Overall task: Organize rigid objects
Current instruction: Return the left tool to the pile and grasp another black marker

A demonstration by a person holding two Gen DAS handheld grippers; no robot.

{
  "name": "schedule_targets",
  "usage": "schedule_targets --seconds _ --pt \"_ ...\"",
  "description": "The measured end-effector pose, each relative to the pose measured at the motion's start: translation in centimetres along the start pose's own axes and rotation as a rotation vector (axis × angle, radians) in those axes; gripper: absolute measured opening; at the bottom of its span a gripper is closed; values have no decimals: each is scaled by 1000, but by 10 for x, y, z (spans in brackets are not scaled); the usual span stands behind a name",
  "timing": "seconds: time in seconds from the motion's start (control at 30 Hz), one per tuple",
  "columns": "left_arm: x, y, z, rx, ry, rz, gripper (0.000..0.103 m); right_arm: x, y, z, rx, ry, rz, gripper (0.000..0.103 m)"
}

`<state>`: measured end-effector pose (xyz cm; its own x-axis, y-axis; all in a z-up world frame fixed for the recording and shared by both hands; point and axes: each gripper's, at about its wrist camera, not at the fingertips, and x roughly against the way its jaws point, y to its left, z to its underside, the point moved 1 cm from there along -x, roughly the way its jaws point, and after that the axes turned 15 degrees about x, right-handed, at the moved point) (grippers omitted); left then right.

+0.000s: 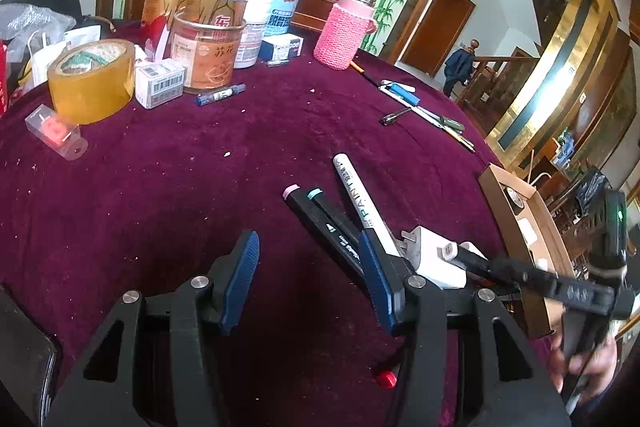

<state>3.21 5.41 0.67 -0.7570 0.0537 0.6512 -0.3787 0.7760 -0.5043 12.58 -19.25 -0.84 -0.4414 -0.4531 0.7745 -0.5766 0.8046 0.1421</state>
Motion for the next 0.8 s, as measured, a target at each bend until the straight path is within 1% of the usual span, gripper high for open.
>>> schedule_targets --seconds 0.1,0.2,0.23,0.27,0.3,0.37,0.43,0.53,0.6,0.7,0.8 --pt "-1 1 -1 4 6 -4 50 1 25 12 3 17 -107 69" --pt "-1 1 -1 7 3 -2 50 -2 59 27 44 49 -231 70" --pt "-1 2 -1 8 3 -1 50 -3 71 33 52 62 -313 70" --pt "-1 2 -1 8 4 -2 50 -2 77 36 54 59 -360 70" --pt "-2 2 -1 8 7 -1 50 2 81 38 59 47 -367 70" --pt "-3 1 1 1 21 4 50 13 81 40 82 15 -288 70" --pt "-3 -1 2 -12 25 11 50 29 76 41 92 -37 -185 70" --pt "-1 -5 6 -35 54 41 50 42 64 46 73 -59 -123 70" --pt "3 -7 10 -41 85 58 50 49 57 52 55 -72 -118 70" --pt "13 -12 21 -55 150 105 50 55 47 55 31 -85 -125 70" --pt "23 -25 42 -124 215 145 50 56 42 54 15 -99 -136 70"
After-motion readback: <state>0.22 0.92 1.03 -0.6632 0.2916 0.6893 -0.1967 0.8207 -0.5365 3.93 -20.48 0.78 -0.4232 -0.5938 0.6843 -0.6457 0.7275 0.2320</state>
